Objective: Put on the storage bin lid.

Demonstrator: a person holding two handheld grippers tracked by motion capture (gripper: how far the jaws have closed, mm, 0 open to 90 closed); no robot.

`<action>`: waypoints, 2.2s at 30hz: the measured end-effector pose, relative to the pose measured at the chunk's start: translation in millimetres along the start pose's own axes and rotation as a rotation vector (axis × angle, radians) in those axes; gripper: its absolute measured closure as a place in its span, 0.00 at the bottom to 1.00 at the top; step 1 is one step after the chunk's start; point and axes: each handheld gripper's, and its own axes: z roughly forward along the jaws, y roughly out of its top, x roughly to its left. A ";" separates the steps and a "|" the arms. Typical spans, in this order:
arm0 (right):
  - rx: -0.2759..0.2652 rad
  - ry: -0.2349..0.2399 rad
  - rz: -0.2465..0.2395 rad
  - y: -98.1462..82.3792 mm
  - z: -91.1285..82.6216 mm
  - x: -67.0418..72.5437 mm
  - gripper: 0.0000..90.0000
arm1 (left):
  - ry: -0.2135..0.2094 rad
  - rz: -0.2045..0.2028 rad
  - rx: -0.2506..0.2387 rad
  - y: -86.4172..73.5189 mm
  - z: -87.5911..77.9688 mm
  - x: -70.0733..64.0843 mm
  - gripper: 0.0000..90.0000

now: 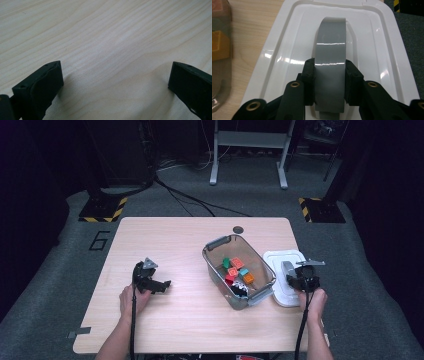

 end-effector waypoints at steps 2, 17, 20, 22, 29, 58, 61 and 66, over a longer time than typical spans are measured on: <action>-0.001 -0.003 -0.008 0.4 -2.8 -1.1 0.75 | 0.000 0.000 -0.001 0.0 0.0 0.0 0.00; -0.038 -0.066 -0.053 21.8 -42.5 -23.0 0.75 | 0.000 -0.001 0.000 0.0 0.0 -0.1 0.00; -0.052 -0.061 -0.055 27.2 -49.5 -25.2 0.75 | 0.000 -0.001 0.000 0.0 0.0 0.0 0.00; -0.051 -0.061 -0.059 31.8 -54.7 -25.8 0.75 | 0.000 -0.001 -0.001 0.0 0.0 -0.1 0.00; -0.053 -0.053 -0.087 47.3 -68.5 -25.7 0.75 | 0.000 -0.001 -0.003 -0.2 0.1 -0.1 0.00; -0.115 0.109 -0.122 99.6 -110.6 40.7 0.75 | -0.001 -0.001 0.000 0.0 -0.1 0.1 0.00; -0.108 0.135 -0.130 100.3 -108.5 55.4 0.75 | -0.001 0.000 0.000 0.0 -0.1 0.0 0.00; -0.093 0.162 -0.143 101.0 -105.3 76.7 0.75 | -0.001 0.000 0.000 0.0 -0.1 0.0 0.00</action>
